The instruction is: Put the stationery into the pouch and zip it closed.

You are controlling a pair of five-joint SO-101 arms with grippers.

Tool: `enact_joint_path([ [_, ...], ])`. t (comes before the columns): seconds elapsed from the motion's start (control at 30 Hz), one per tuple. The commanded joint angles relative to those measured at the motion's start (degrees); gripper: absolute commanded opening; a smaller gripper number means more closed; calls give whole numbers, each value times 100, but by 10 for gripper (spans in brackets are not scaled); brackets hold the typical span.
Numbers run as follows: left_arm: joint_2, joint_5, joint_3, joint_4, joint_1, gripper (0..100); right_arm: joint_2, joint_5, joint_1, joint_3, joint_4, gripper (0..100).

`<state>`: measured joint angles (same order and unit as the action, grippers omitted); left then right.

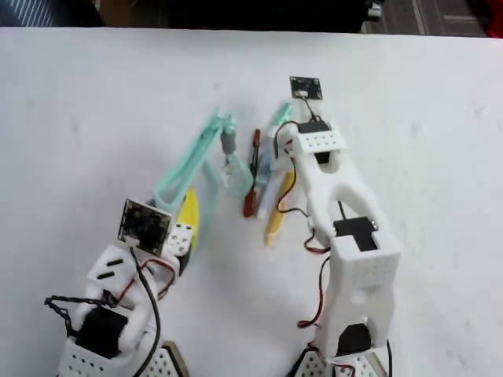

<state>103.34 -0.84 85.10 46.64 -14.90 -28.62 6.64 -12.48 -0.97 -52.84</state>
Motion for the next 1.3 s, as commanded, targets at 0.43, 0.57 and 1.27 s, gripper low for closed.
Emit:
enact_joint_path([
  [0.43, 57, -53, -26, -167, 48, 22, 48, 35, -92, -26, -207, 180],
  [0.57, 57, -53, -26, -167, 48, 22, 48, 35, -101, -26, -207, 180],
  [1.27, 57, -53, -26, -167, 48, 23, 48, 9, -66, -26, -207, 180],
])
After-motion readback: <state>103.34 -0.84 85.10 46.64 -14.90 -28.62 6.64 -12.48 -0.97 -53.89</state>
